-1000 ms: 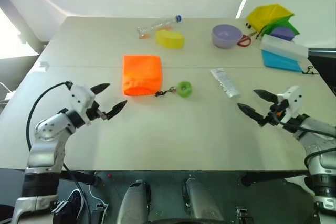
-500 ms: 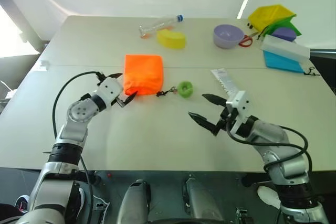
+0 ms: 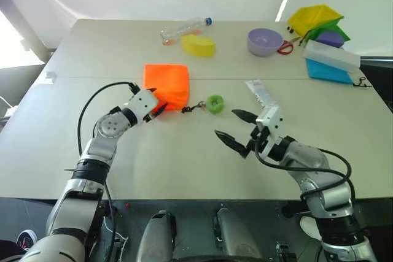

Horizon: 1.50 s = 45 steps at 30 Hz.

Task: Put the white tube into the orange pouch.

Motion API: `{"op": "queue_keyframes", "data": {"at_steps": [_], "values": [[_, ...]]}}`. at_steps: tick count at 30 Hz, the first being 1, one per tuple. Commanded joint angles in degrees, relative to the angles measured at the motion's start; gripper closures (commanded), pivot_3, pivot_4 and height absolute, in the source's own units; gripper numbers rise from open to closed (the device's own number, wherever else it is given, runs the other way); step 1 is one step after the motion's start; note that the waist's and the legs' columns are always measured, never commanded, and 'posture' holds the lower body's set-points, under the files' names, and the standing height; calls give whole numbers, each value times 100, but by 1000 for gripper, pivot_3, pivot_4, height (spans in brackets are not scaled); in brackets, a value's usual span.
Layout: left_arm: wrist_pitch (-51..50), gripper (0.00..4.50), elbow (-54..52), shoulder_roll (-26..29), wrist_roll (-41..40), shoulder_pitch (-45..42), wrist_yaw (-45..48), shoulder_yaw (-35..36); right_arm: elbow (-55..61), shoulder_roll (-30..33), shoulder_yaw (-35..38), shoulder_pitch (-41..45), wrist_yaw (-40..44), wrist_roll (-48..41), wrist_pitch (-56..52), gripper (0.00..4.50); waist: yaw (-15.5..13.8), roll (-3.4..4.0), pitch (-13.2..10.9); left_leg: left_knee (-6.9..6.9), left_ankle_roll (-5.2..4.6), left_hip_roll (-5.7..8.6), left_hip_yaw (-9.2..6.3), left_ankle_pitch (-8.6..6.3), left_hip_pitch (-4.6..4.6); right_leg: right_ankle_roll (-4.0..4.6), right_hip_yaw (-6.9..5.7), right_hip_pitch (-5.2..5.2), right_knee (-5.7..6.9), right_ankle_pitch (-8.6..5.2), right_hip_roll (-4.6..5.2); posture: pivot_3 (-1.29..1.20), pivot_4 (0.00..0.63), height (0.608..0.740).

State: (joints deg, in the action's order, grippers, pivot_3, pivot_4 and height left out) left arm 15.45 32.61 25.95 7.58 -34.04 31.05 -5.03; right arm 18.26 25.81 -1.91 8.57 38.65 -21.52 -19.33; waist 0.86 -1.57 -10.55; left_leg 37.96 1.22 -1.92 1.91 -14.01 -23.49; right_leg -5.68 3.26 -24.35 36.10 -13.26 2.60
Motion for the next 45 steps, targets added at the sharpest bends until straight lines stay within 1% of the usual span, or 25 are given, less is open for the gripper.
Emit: {"op": "queue_keyframes", "data": {"at_steps": [1,2,3,4,10,13,19,23,28,32,36,40,45], "values": [[-94,3441,-136,67,-85,12,6,78,31,2,142,85,-4,-30,117,0,-1,0,0,0,0,0,1,0,0,0,0,0,0,0,0,0,150,740],[-114,3849,-160,92,-63,33,12,65,23,9,143,85,-2,-18,126,0,-2,0,0,0,0,0,1,0,0,0,0,0,0,0,1,0,150,740],[-126,4385,-181,107,-65,55,21,63,8,17,150,87,2,-11,136,0,-2,0,0,0,0,0,1,0,0,0,0,0,0,0,1,0,150,740],[-129,4488,-200,122,-61,70,26,61,3,21,155,89,3,-7,139,0,-3,0,0,0,0,0,0,0,0,0,0,0,0,0,1,0,150,740],[-436,4488,-517,150,-304,264,289,110,-141,71,235,143,-1,61,222,0,4,0,0,0,0,0,1,0,0,0,0,0,0,0,1,0,150,740],[-979,4488,-1171,284,-637,495,735,171,-221,118,285,147,20,83,272,0,8,0,0,0,0,-1,0,0,0,1,0,0,0,0,1,0,150,740],[-1869,4488,-2407,684,-1010,968,1297,194,-412,190,379,169,40,171,409,0,25,1,0,-1,0,-3,-2,0,0,2,0,0,0,-1,0,0,150,740],[-2496,4488,-3165,865,-1193,1277,1457,215,-652,285,522,285,45,202,556,0,21,1,0,-1,0,-3,-1,0,0,3,1,0,-1,-2,3,0,150,740],[-3055,4488,-3738,847,-1381,1442,1451,273,-812,443,680,360,154,178,638,0,9,1,-1,-1,0,-2,-2,0,0,4,1,0,-2,-2,3,0,150,740],[-2867,4488,-3561,895,-1187,1431,1313,270,-1065,490,874,631,-218,359,576,0,22,1,-1,-1,0,-2,-2,0,0,4,1,-1,-2,-2,2,0,150,740],[-2377,4488,-3373,826,-1126,1327,1262,228,-1552,627,895,920,-969,968,86,0,23,1,-1,-1,0,-2,-2,0,1,5,1,-2,-2,-2,2,0,150,740],[-1473,4488,-3049,956,-757,1275,1256,42,-1665,602,950,1198,-1200,903,-649,0,10,2,-2,-6,0,-2,0,0,-1,6,3,-5,-5,-3,5,0,150,740],[-1138,4488,-2806,877,-693,1169,1215,18,-2001,688,998,1496,-1408,986,-1239,0,16,2,-2,-6,0,-2,3,0,-3,6,5,-7,-5,-3,6,0,150,740]]}}
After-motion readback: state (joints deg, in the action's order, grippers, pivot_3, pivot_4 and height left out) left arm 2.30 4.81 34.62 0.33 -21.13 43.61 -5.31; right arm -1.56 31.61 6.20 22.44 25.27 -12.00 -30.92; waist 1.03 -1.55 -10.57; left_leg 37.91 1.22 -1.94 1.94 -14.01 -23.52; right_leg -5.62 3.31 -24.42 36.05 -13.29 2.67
